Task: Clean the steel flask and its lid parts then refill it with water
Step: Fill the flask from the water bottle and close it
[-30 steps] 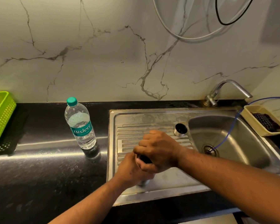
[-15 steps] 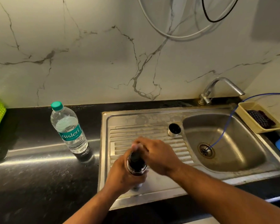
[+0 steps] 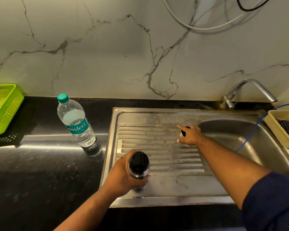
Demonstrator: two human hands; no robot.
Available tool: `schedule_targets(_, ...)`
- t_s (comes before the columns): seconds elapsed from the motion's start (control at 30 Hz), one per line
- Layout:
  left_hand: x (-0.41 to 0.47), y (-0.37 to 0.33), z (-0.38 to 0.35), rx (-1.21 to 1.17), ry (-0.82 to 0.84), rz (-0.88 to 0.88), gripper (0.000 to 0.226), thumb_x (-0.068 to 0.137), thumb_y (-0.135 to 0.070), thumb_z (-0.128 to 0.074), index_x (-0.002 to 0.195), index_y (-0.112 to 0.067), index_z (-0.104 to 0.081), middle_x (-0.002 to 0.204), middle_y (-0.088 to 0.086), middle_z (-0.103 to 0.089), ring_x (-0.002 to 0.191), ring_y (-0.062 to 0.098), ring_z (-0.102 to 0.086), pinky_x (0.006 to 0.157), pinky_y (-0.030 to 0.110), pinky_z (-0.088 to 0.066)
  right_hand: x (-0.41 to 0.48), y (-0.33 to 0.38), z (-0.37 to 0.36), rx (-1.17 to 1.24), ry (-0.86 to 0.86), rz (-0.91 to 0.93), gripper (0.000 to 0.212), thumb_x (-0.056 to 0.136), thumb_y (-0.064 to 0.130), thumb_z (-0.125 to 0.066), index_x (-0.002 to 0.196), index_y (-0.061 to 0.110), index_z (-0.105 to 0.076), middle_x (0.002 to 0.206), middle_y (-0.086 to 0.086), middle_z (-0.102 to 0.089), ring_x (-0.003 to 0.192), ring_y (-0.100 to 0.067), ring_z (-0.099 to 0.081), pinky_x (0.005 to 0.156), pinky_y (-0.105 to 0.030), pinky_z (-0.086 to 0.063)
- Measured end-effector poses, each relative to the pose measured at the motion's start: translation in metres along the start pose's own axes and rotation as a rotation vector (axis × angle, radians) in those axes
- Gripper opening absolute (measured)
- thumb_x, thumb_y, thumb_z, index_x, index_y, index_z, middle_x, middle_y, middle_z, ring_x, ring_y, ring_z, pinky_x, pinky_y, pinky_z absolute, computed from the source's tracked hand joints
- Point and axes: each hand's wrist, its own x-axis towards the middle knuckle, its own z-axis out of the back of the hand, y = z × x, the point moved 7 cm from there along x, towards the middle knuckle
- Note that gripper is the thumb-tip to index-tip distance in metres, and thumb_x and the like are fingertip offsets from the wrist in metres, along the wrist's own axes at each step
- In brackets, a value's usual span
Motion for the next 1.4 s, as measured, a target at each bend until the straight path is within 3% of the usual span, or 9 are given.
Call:
schedule_targets(0.2,0.0,0.0,0.0,0.0,0.0,0.01,0.061,0.061,-0.051,-0.089,0.113,-0.04,-0.06,0.107,-0.02,-0.069,0.104,0.005,-0.066,0.092,0.038,-0.056,-0.001,0.007,0.01,0.084,-0.19,0.023,0.051,0.089,0.039,-0.068,0.138,0.035,-0.058,0.135,-0.012,-0.055,0.119,-0.034,-0.055,0.097,-0.044,-0.053)
schedule_targets(0.33,0.001,-0.001,0.0,-0.014,-0.004,0.006,0.061,0.059,-0.052,-0.088,0.112,-0.039,-0.061,0.106,-0.022,-0.068,0.102,0.003,-0.066,0.092,0.037,-0.056,-0.05,0.032,0.027,0.585,-0.271,0.011,0.046,0.084,0.055,-0.075,0.119,0.029,-0.059,0.112,0.0,-0.062,0.098,-0.022,-0.061,0.081,-0.036,-0.053)
schedule_targets(0.5,0.0,-0.002,0.0,-0.007,-0.007,-0.017,0.059,0.059,-0.055,-0.086,0.109,-0.043,-0.058,0.103,-0.022,-0.069,0.099,0.001,-0.066,0.09,0.034,-0.056,-0.147,0.096,0.033,1.525,0.092,0.125,0.043,0.091,0.039,-0.071,0.128,0.02,-0.06,0.127,-0.022,-0.062,0.1,-0.032,-0.069,0.087,-0.044,-0.06)
schedule_targets(0.57,0.0,-0.001,0.0,-0.008,-0.01,-0.02,0.059,0.058,-0.056,-0.086,0.108,-0.044,-0.057,0.101,-0.021,-0.07,0.097,0.002,-0.066,0.089,0.034,-0.057,-0.186,0.12,0.044,1.648,0.203,0.296,0.045,0.095,0.034,-0.067,0.139,0.028,-0.057,0.132,-0.02,-0.058,0.106,-0.039,-0.069,0.094,-0.048,-0.058)
schedule_targets(0.67,0.001,0.0,-0.001,0.013,-0.004,-0.034,0.062,0.059,-0.057,-0.085,0.112,-0.045,-0.054,0.101,-0.022,-0.07,0.096,0.001,-0.066,0.088,0.035,-0.057,-0.229,0.144,0.063,1.519,0.157,0.585,0.046,0.091,0.031,-0.07,0.136,0.028,-0.06,0.131,-0.012,-0.063,0.115,-0.036,-0.067,0.097,-0.048,-0.057)
schedule_targets(0.8,0.001,0.006,-0.001,0.007,0.006,0.005,0.052,0.058,-0.053,-0.086,0.101,-0.051,-0.057,0.093,-0.019,-0.072,0.089,-0.001,-0.068,0.084,0.035,-0.059,-0.26,0.156,0.077,0.873,-0.183,0.761,0.048,0.081,0.029,-0.085,0.123,0.033,-0.061,0.119,0.015,-0.065,0.113,-0.011,-0.066,0.094,-0.027,-0.056)
schedule_targets(0.9,0.0,0.008,-0.003,-0.011,0.034,0.013,0.049,0.059,-0.053,-0.084,0.102,-0.042,-0.064,0.091,-0.017,-0.074,0.088,-0.001,-0.069,0.084,0.035,-0.06,-0.268,0.163,0.069,0.576,-0.257,0.846,0.055,0.078,0.03,-0.088,0.124,0.033,-0.058,0.122,0.016,-0.059,0.116,-0.007,-0.058,0.097,-0.02,-0.052)
schedule_targets(1.17,-0.001,0.002,-0.001,-0.013,0.047,-0.024,0.056,0.064,-0.027,-0.091,0.096,-0.049,-0.051,0.089,-0.021,-0.069,0.087,-0.004,-0.066,0.077,0.016,-0.05,-0.261,0.176,0.045,0.133,-0.121,0.685,0.071,0.081,0.038,-0.082,0.141,0.048,-0.045,0.129,0.014,-0.043,0.113,-0.007,-0.05,0.093,-0.027,-0.054)
schedule_targets(1.4,-0.001,0.008,-0.004,-0.072,0.048,0.009,0.056,0.058,-0.041,-0.087,0.105,-0.044,-0.057,0.095,-0.016,-0.073,0.09,0.003,-0.069,0.085,0.034,-0.059,-0.266,0.194,0.051,0.013,-0.089,0.619,0.068,0.08,0.032,-0.085,0.136,0.035,-0.047,0.131,0.008,-0.054,0.115,-0.012,-0.055,0.096,-0.03,-0.054)
